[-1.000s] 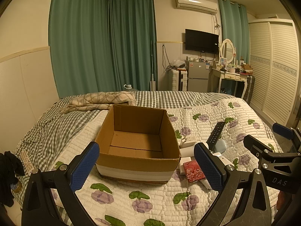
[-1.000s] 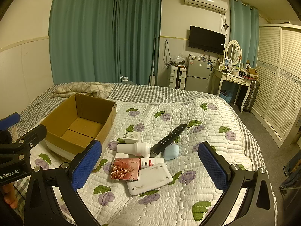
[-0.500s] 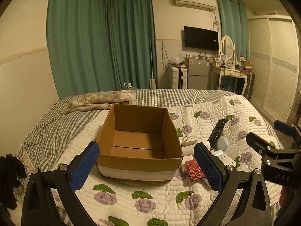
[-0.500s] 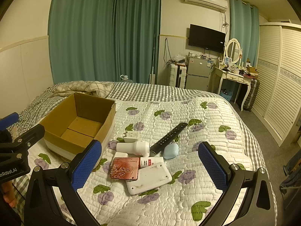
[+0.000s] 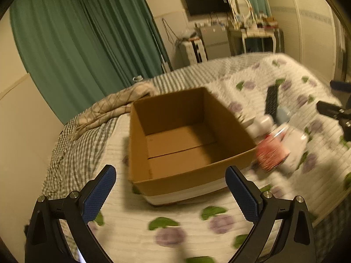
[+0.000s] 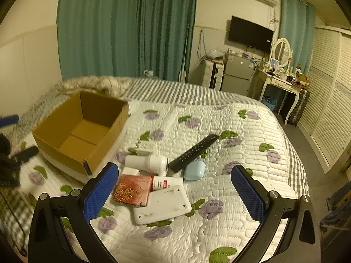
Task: Organize rigid objects
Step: 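Grip the cardboard box wall with the left tool to steady it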
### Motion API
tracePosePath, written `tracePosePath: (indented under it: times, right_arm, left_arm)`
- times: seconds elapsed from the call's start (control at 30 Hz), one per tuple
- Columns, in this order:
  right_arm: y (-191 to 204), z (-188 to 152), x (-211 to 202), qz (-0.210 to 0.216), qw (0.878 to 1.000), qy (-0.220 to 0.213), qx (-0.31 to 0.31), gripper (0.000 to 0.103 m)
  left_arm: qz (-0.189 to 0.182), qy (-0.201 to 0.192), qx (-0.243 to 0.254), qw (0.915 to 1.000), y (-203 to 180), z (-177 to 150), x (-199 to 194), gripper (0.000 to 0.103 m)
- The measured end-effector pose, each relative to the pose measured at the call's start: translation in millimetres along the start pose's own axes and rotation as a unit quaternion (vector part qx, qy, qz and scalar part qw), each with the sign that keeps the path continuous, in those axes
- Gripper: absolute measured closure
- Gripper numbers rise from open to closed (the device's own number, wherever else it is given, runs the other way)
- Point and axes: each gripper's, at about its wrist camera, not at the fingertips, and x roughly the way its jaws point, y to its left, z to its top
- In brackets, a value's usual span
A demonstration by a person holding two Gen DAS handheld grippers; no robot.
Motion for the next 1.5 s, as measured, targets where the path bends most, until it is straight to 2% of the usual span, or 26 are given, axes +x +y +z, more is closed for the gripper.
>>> tracePosePath:
  times: [0.17,0.33,0.43,0.53,0.7,0.83,0.97,1.03,1.1,1.17,1.2,1.23,1.27,1.3,1.33,1.4,1.5]
  right_arm:
    - [6.4,-3.2,26.6,0.02,0.999,0.033,-0.008,0.0]
    - [17.5,-6.6,50.0,0.031,0.998,0.058,-0.016,0.0]
    - [23.4,-6.6,64.0,0.031,0.997,0.07,-0.022,0.0]
    - [29.4,-8.9,76.5,0.033,0.995,0.085,-0.029,0.0]
    - [37.5,-13.1,91.0,0.035,0.994,0.102,-0.035,0.0]
    - [41.7,-14.6,92.4,0.033,0.993,0.104,-0.04,0.0]
    - [40.5,-14.4,91.6,0.029,0.994,0.101,-0.038,0.0]
    - [39.9,-14.4,91.6,0.028,0.994,0.101,-0.035,0.0]
    - [40.4,-14.3,91.3,0.028,0.994,0.1,-0.035,0.0]
    - [41.0,-14.9,90.3,0.028,0.994,0.098,-0.039,0.0]
    - [41.5,-15.0,89.8,0.027,0.994,0.097,-0.041,0.0]
    - [41.7,-15.2,89.7,0.026,0.994,0.096,-0.042,0.0]
    - [41.3,-15.4,90.4,0.026,0.994,0.097,-0.042,0.0]
    - [40.7,-15.7,91.5,0.025,0.994,0.098,-0.041,0.0]
    - [41.0,-16.5,91.9,0.025,0.994,0.099,-0.039,0.0]
    - [41.5,-18.4,94.8,0.025,0.994,0.103,-0.039,0.0]
    - [46.3,-23.0,102.4,0.034,0.992,0.113,-0.042,0.0]
  left_arm:
    - [-0.011,0.022,0.079,0.9966,13.5,-6.9,27.9,0.002]
    - [-0.049,0.03,0.154,0.9863,10.5,-11.0,45.8,0.002]
    - [-0.071,0.036,0.157,0.9843,10.2,-8.9,56.5,0.004]
    - [-0.075,0.031,0.159,0.9839,11.6,-6.1,59.7,0.005]
    - [-0.074,0.049,0.132,0.9872,17.5,-5.2,61.9,0.005]
    - [-0.065,0.061,0.068,0.9937,33.2,-4.7,56.2,0.005]
    - [-0.07,0.067,-0.009,0.9953,63.9,3.5,47.4,0.005]
    - [-0.046,0.071,-0.037,0.9957,74.4,11.0,48.4,0.005]
    - [-0.021,0.08,-0.043,0.9957,76.2,17.0,54.7,0.005]
    - [-0.011,0.097,-0.041,0.9944,73.9,18.6,64.9,0.006]
    - [-0.005,0.104,-0.037,0.9939,71.0,18.6,70.6,0.021]
    - [0.002,0.114,-0.031,0.9929,68.6,17.7,77.0,0.052]
    - [0.004,0.124,-0.031,0.9918,69.1,15.4,82.3,0.066]
    - [-0.005,0.132,-0.039,0.9904,72.3,12.7,88.1,0.075]
    - [-0.02,0.145,-0.051,0.9879,74.3,10.8,93.9,0.076]
    - [-0.035,0.153,-0.061,0.9857,76.1,9.9,97.0,0.084]
    - [-0.036,0.155,-0.053,0.9858,69.4,11.5,94.1,0.09]
